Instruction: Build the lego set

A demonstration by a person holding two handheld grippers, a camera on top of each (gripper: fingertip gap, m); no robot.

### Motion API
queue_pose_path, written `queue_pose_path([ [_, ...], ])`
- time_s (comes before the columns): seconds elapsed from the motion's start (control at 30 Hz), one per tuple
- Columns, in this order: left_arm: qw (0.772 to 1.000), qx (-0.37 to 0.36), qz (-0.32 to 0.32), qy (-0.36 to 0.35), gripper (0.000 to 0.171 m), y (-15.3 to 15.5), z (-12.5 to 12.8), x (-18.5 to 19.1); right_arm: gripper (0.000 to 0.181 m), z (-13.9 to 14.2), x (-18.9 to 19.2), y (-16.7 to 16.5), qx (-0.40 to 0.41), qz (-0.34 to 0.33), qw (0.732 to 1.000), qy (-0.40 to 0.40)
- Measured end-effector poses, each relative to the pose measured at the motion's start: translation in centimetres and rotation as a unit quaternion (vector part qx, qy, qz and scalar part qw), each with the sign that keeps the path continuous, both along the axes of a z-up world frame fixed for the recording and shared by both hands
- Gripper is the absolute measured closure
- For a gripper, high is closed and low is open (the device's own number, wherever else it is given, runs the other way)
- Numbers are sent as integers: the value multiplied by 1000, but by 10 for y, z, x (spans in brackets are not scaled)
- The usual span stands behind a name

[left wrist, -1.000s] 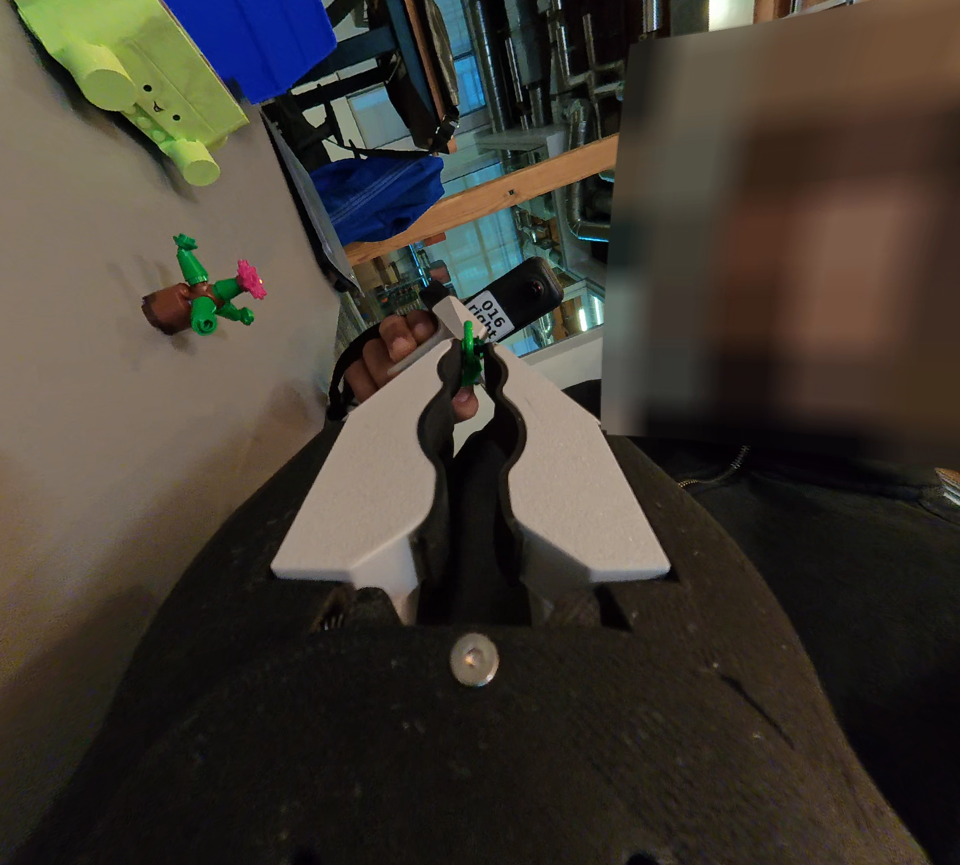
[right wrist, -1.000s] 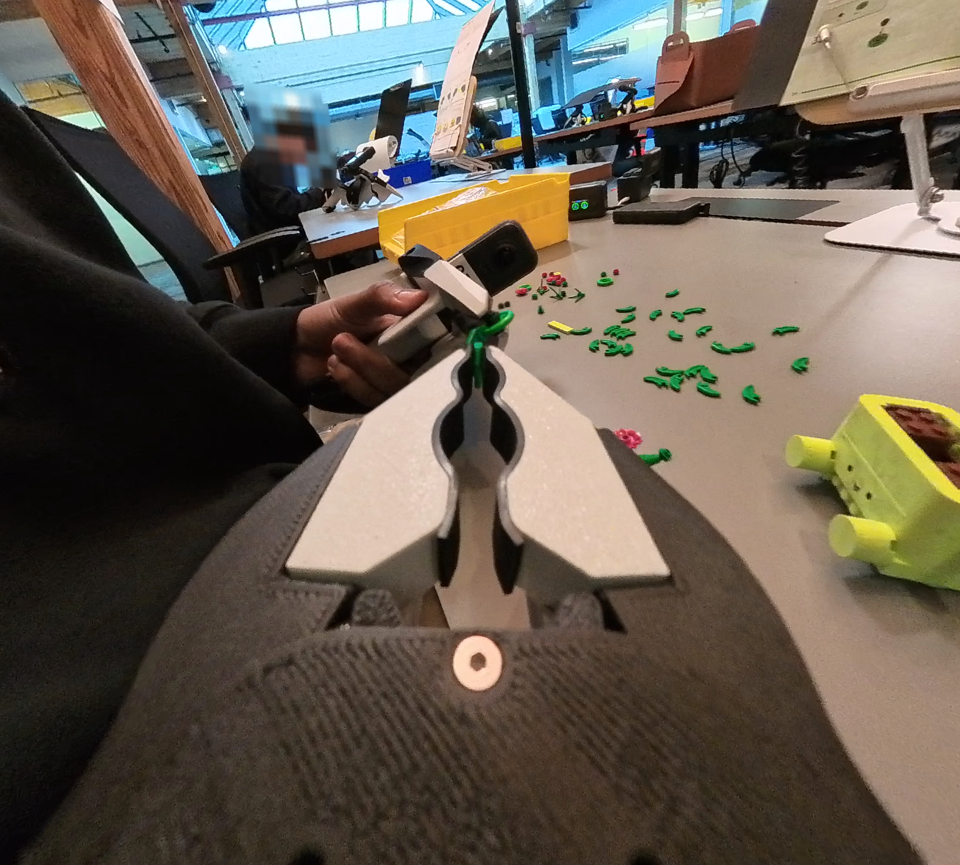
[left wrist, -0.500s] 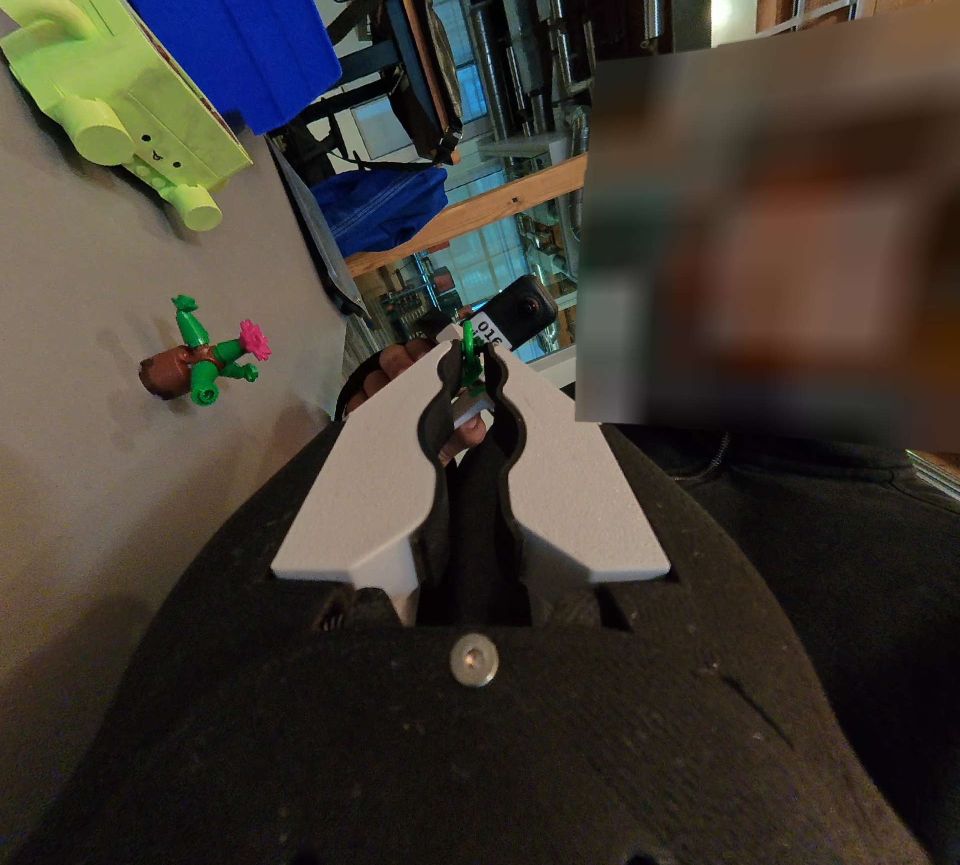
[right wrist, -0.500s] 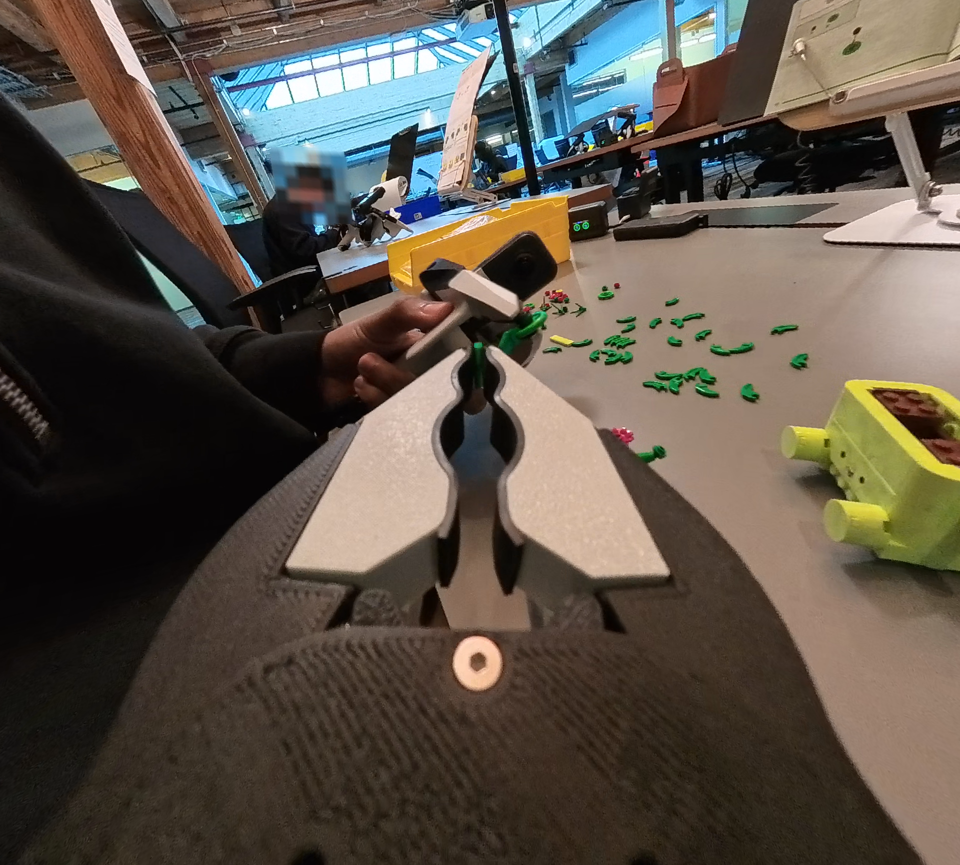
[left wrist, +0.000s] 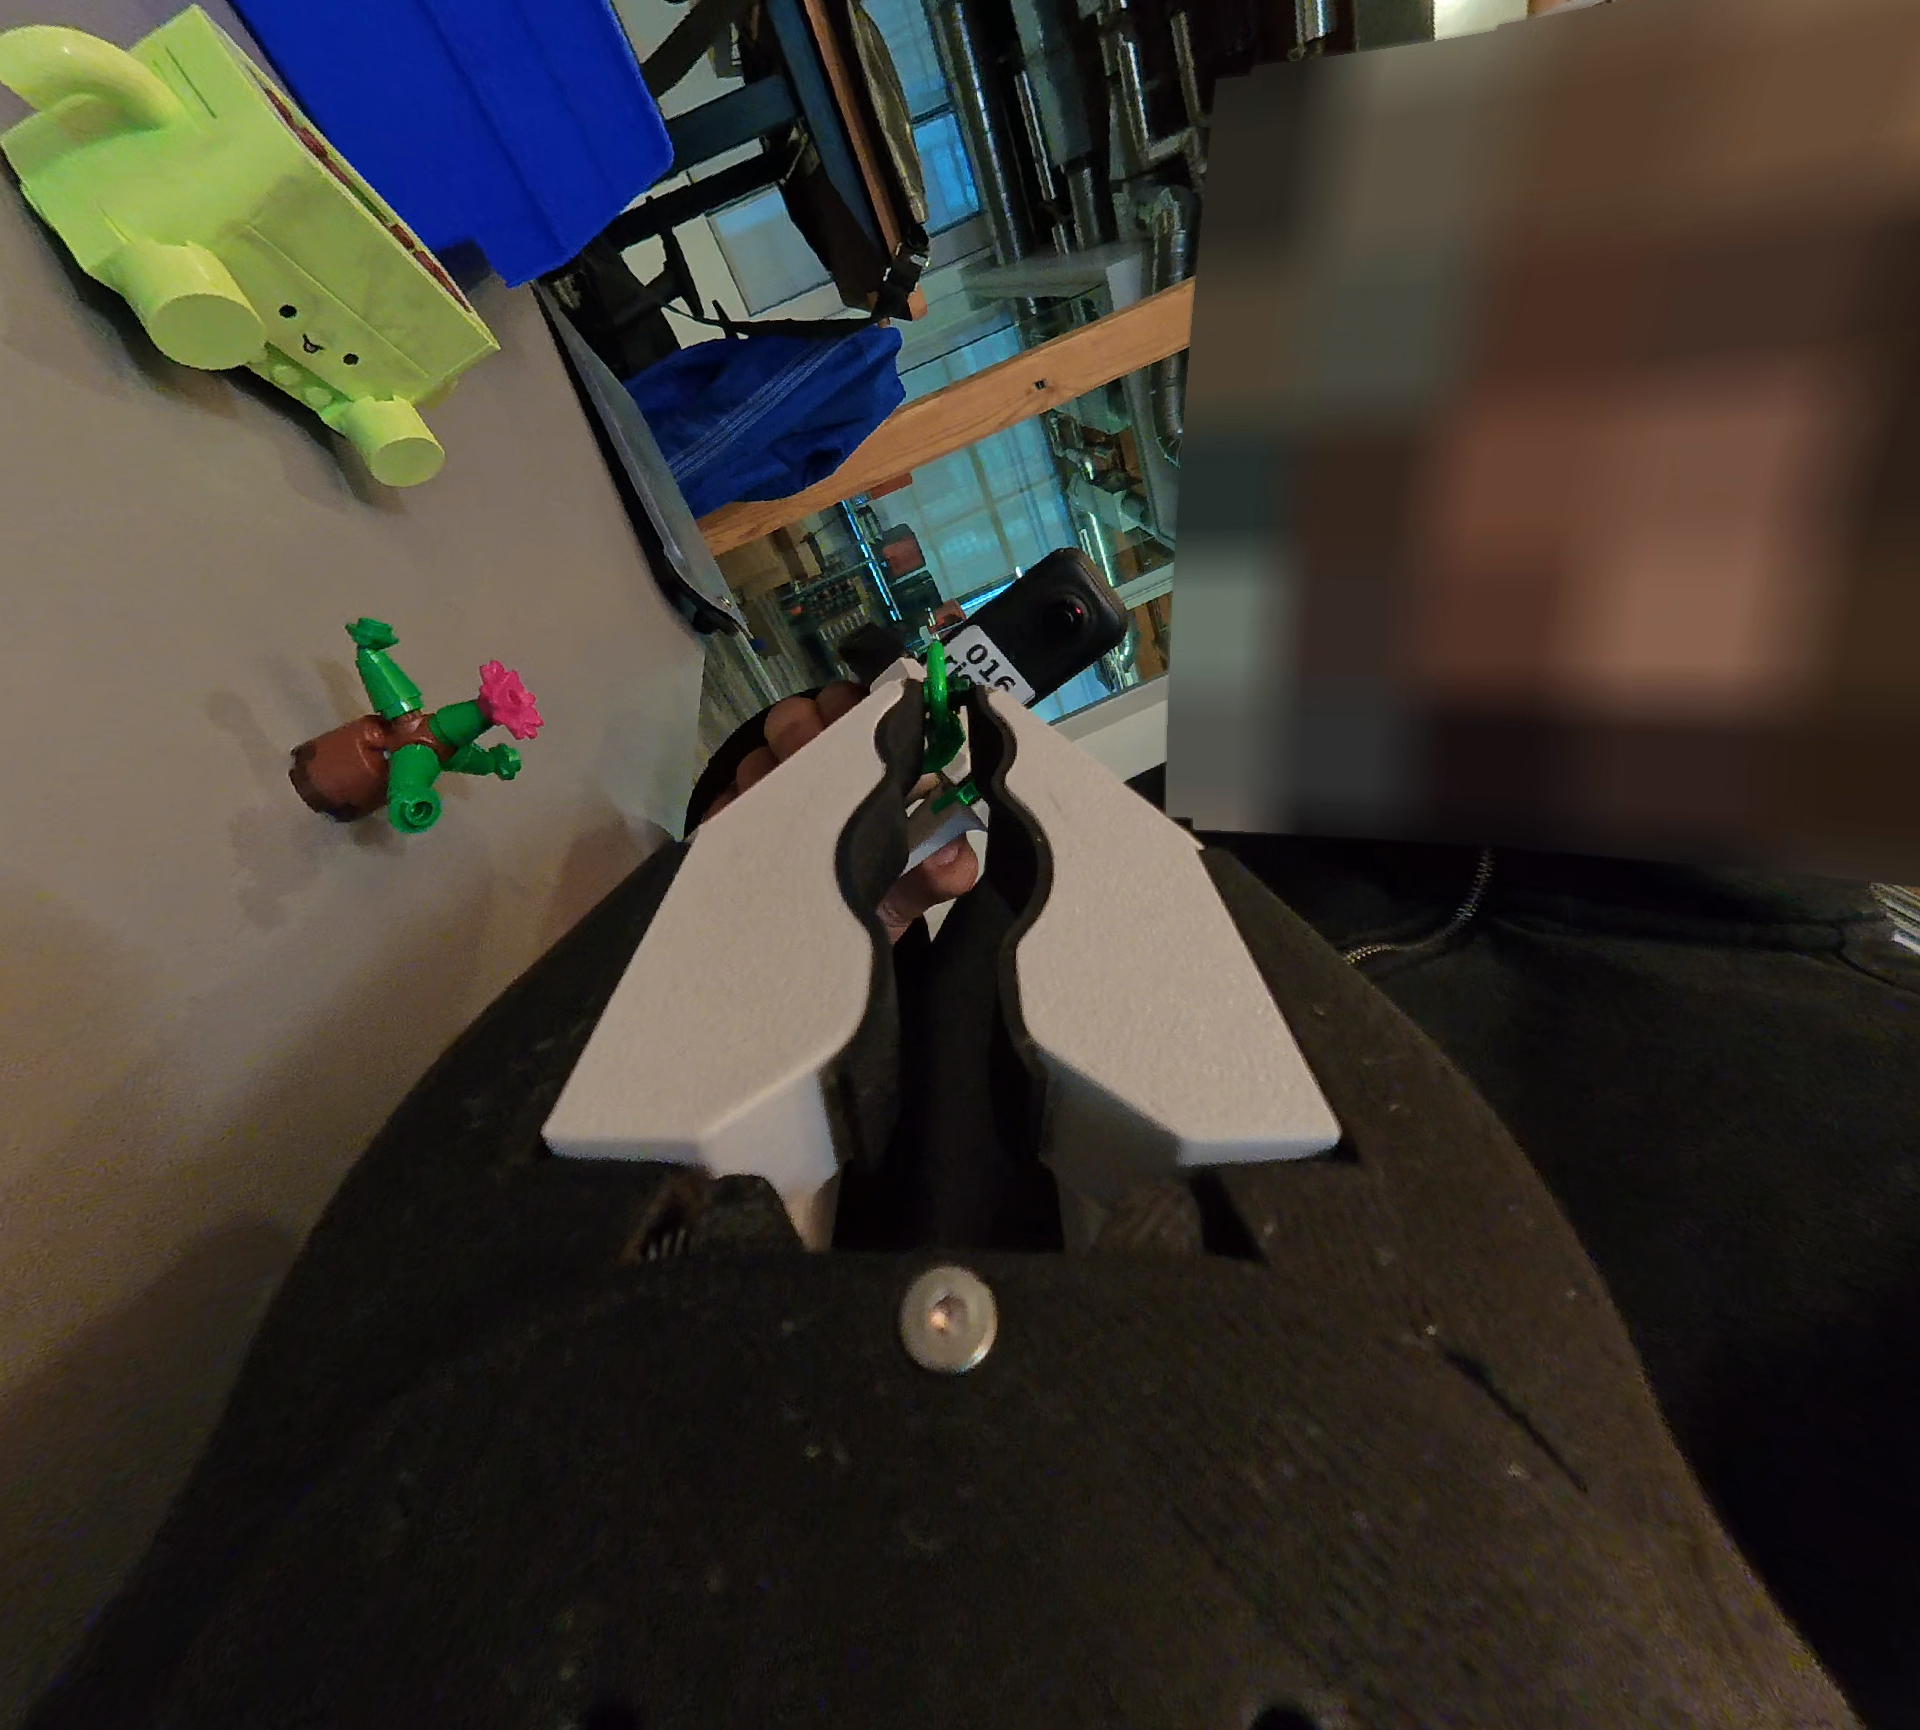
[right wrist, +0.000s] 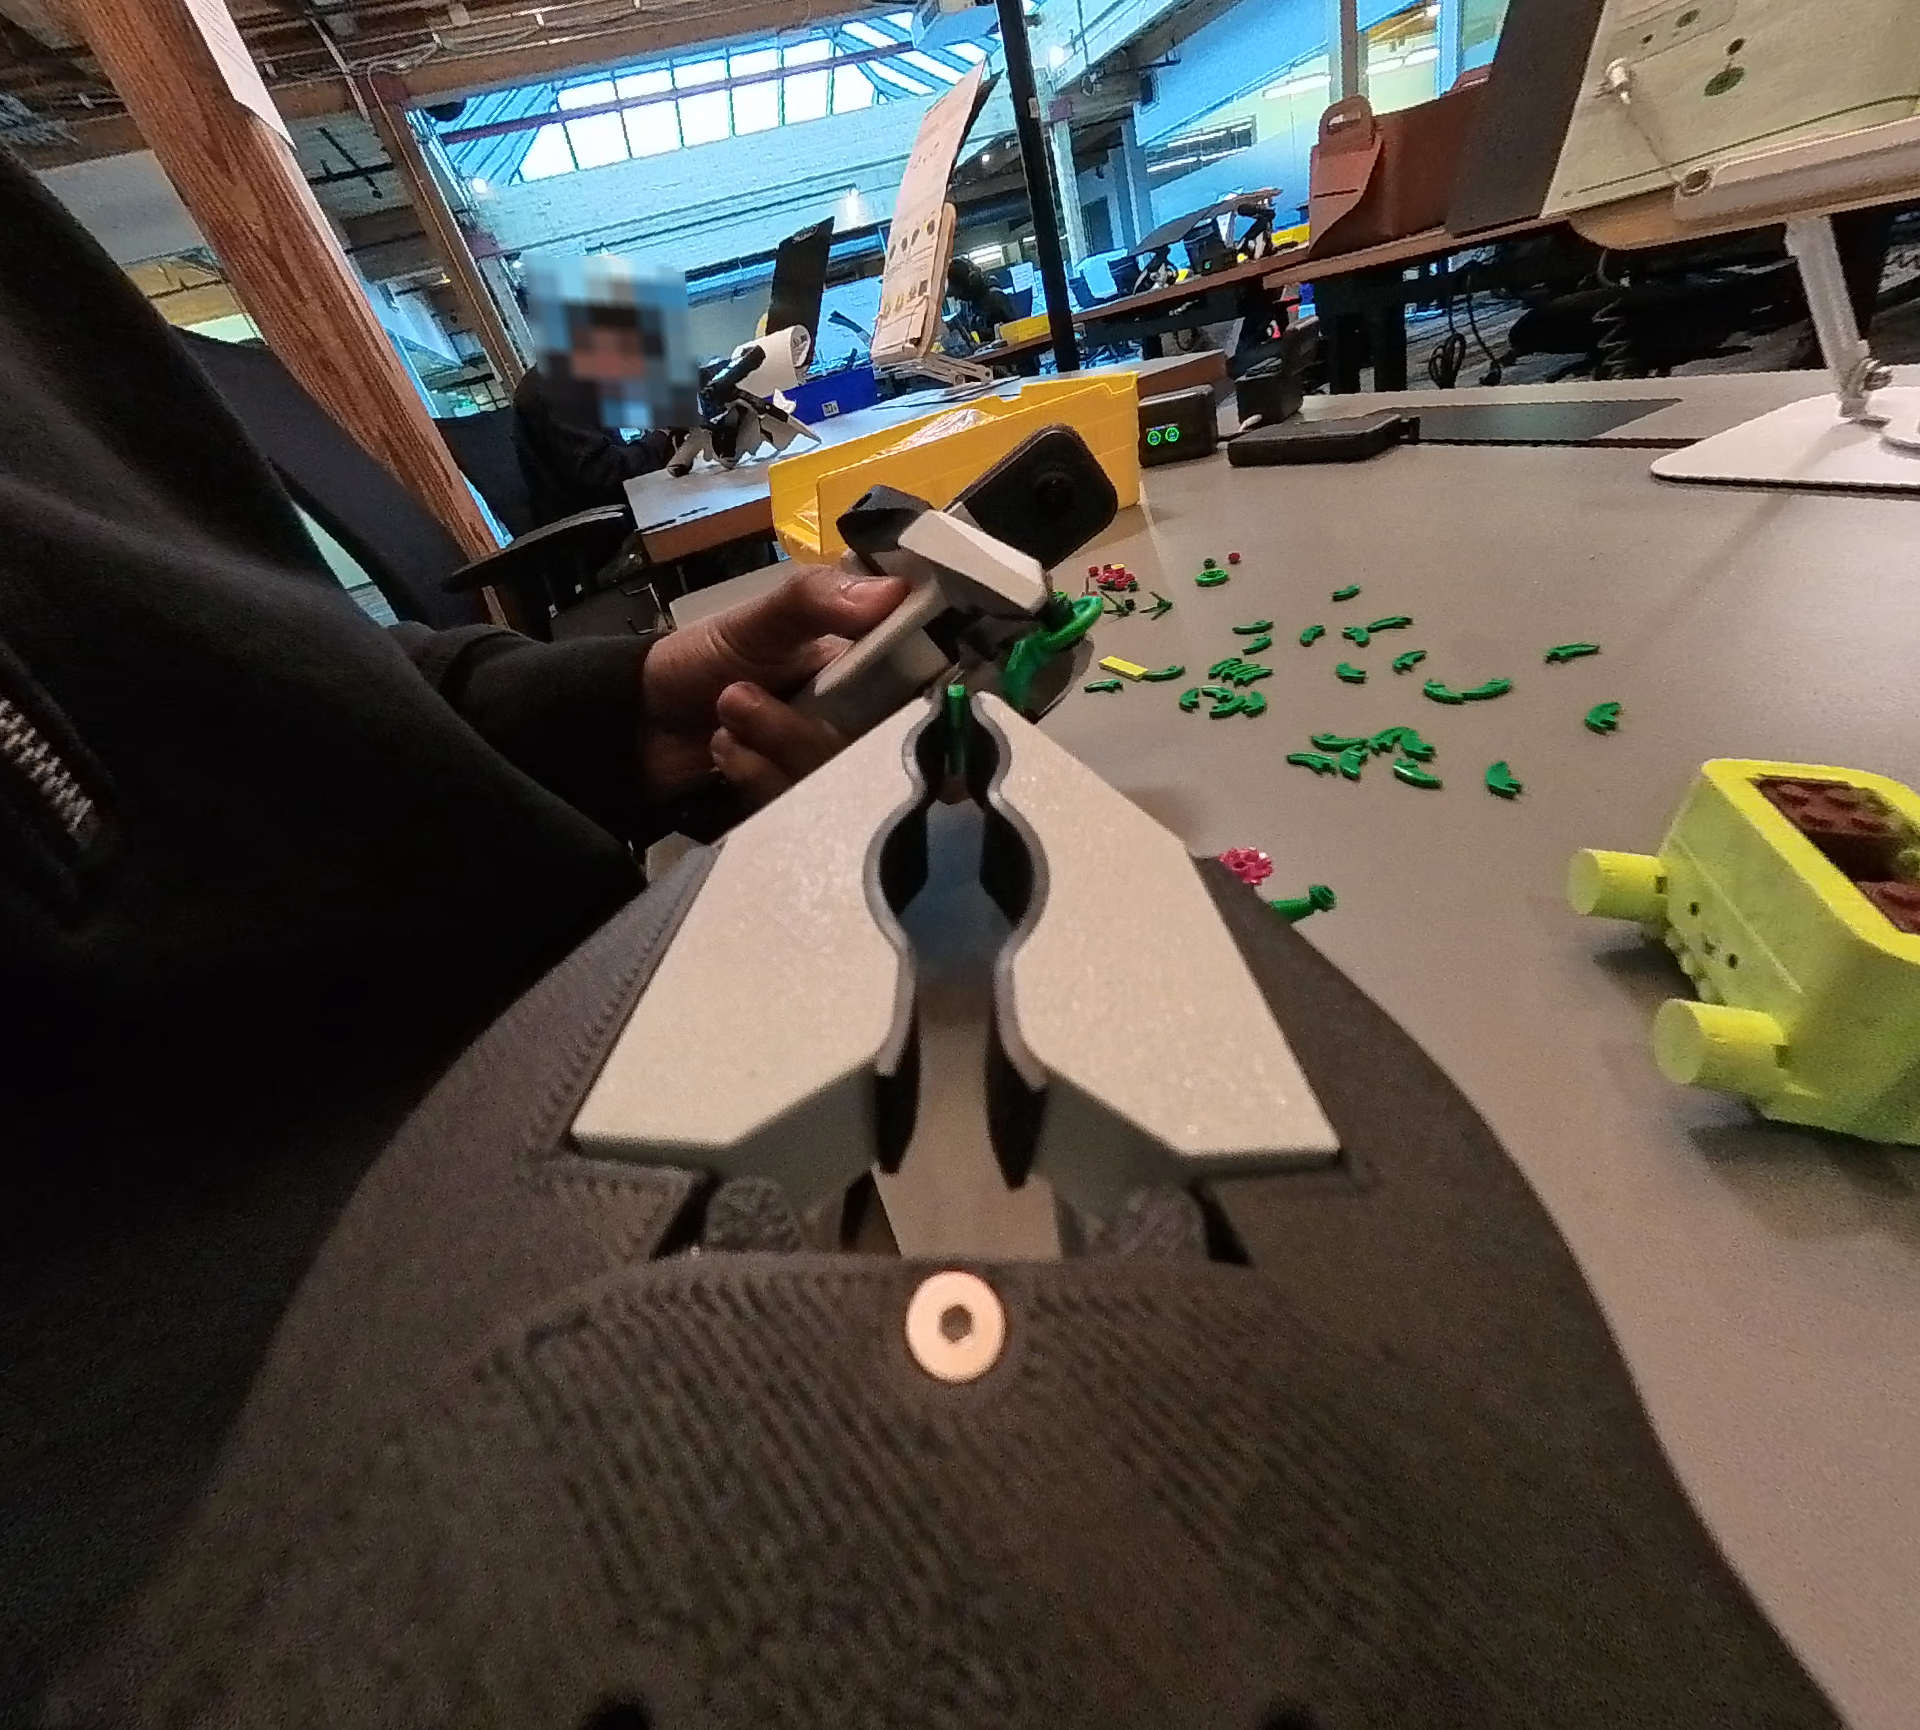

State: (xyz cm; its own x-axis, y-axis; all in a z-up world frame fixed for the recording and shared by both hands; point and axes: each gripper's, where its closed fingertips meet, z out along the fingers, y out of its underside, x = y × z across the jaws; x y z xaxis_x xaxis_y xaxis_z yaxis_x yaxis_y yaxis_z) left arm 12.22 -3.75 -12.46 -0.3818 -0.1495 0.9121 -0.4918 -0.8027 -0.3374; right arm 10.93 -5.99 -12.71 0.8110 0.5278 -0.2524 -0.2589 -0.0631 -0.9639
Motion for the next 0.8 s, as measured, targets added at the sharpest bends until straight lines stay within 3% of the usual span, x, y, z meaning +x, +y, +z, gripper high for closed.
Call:
queue_pose_path([
  [0.57,998,64,2,-10,166,15,-12,-22,180,-14,-12,7,-27,-7,998,-62],
  [0.8,997,71,-15,-14,166,13,-22,-38,181,-12,-17,12,-28,-6,999,-45],
])
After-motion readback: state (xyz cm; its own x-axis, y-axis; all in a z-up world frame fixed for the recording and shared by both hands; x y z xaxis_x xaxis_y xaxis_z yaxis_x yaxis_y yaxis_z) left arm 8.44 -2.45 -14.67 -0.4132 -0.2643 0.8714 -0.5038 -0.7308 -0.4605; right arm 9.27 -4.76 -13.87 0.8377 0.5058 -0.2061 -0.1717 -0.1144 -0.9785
